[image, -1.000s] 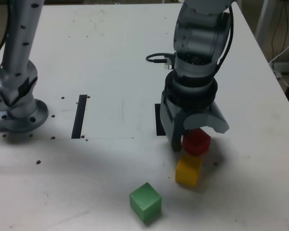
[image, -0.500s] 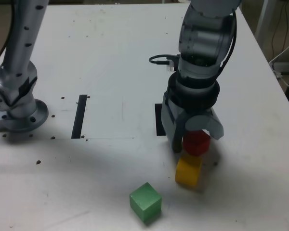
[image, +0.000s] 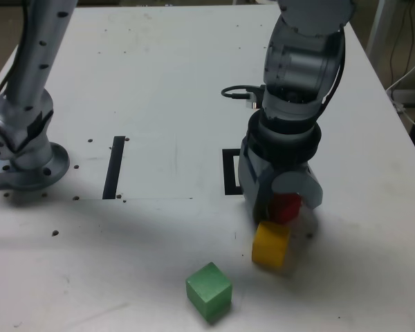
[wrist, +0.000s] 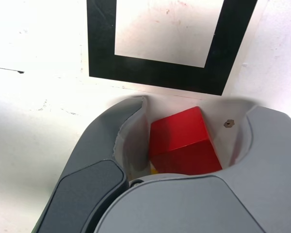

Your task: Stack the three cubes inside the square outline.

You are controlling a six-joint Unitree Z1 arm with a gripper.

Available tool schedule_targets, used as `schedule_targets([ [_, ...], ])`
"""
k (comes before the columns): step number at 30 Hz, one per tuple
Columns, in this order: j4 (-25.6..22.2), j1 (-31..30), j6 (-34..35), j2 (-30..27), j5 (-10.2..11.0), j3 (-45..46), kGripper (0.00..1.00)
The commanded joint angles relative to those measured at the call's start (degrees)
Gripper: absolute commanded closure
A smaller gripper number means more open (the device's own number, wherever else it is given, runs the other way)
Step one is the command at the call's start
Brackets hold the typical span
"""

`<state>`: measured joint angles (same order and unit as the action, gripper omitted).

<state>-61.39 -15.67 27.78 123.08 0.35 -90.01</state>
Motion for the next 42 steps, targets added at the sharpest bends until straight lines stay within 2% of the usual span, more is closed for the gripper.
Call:
schedule_targets([
  [1,-0.1,0.1,-0.1,0.0,-0.3,-0.2,0.4],
  [5,-0.1,0.1,-0.1,-0.2,-0.7,-0.2,0.47],
  [11,0.0,0.1,-0.1,-0.9,-0.4,-0.1,0.65],
  [14,0.2,0.1,-0.1,-1.3,-0.4,0.0,0.7],
  [18,0.4,0.1,-0.1,-1.6,-0.1,0.1,0.71],
  [24,-0.9,0.4,-1.5,-2.4,1.6,-0.4,0.71],
  [34,-8.6,5.6,-15.5,-4.8,2.0,-3.1,0.71],
  [42,-9.9,9.5,-23.5,-6.0,1.8,-1.4,0.71],
])
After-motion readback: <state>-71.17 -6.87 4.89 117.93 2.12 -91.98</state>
